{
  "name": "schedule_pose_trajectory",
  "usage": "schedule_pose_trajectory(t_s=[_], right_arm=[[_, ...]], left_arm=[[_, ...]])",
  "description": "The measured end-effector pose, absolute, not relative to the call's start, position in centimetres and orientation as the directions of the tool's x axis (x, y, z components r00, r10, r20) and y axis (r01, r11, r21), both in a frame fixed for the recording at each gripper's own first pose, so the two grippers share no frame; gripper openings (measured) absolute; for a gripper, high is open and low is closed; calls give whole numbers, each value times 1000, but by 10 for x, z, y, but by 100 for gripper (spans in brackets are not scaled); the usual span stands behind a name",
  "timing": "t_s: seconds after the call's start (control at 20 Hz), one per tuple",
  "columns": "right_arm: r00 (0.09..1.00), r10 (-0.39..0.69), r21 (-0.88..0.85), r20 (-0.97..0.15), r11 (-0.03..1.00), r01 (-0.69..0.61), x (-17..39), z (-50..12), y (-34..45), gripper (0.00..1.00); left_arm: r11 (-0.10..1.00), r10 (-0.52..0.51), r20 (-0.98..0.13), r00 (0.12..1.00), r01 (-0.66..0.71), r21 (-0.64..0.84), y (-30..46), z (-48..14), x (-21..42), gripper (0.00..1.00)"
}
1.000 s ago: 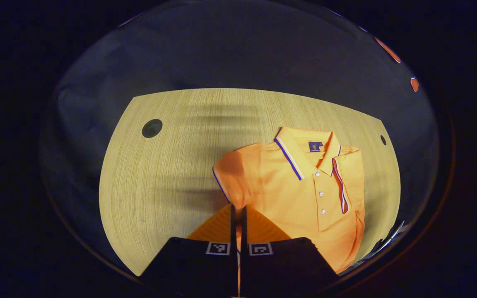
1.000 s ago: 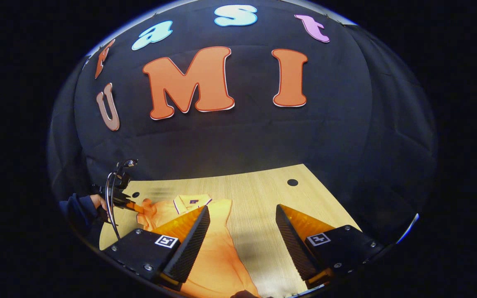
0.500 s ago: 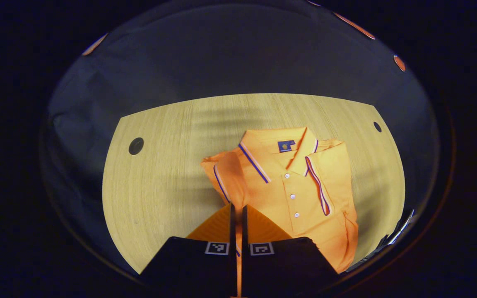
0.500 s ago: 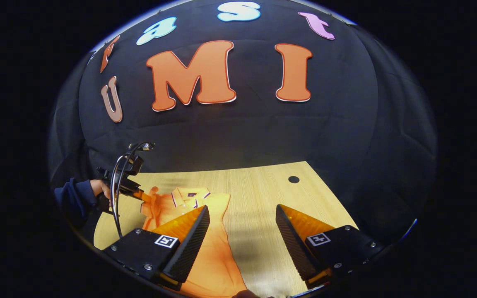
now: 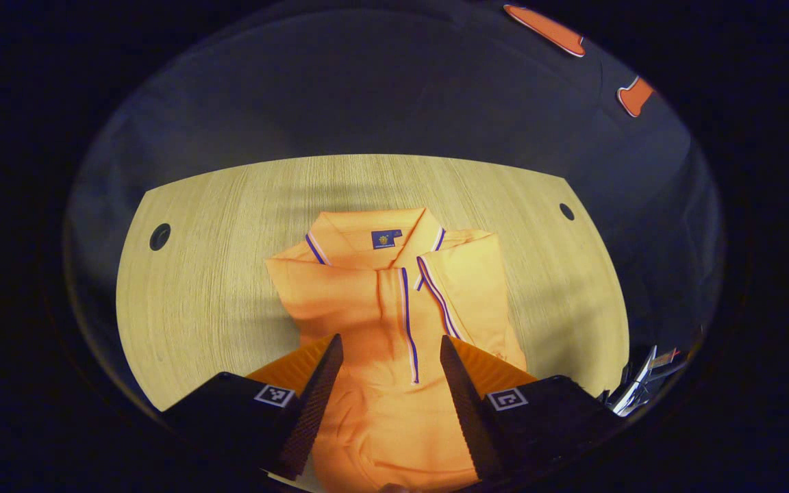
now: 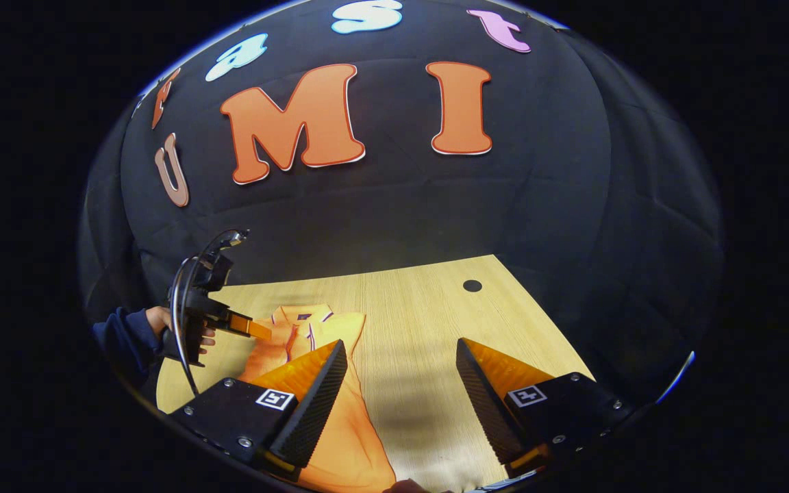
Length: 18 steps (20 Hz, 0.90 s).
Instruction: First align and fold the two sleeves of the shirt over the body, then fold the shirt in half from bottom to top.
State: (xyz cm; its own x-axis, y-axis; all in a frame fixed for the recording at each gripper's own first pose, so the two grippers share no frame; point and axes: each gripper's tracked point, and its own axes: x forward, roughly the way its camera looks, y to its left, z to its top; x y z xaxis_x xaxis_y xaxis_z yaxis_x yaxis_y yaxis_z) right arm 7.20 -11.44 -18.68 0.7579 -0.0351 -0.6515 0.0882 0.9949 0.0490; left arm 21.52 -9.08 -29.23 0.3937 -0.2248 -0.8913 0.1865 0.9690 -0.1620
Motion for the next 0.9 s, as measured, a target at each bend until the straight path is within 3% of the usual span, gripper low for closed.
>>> schedule_pose_trajectory(t_s=[0.2, 0.3, 0.5, 0.75, 0.9], right_arm=[[824, 6, 59, -567, 998, 34, 90, -172, -102, 98], [874, 66, 78, -481, 996, -33, 101, -154, -86, 97], [908, 168, 86, -383, 986, -146, 107, -132, -58, 97], [925, 232, 92, -302, 973, -214, 89, -99, -26, 97], [945, 210, 66, -249, 978, -200, 72, -82, -12, 97]], left_arm=[[977, -210, -794, 571, 147, -153, -62, -243, 197, 90], [988, -154, -675, 721, 121, -96, -40, -197, 182, 96], [998, -62, -460, 886, 50, -40, -18, -111, 139, 96], [1000, -3, -191, 982, 5, 7, -3, -32, 83, 96], [999, -44, -76, 996, 45, 19, -1, 9, 44, 98]])
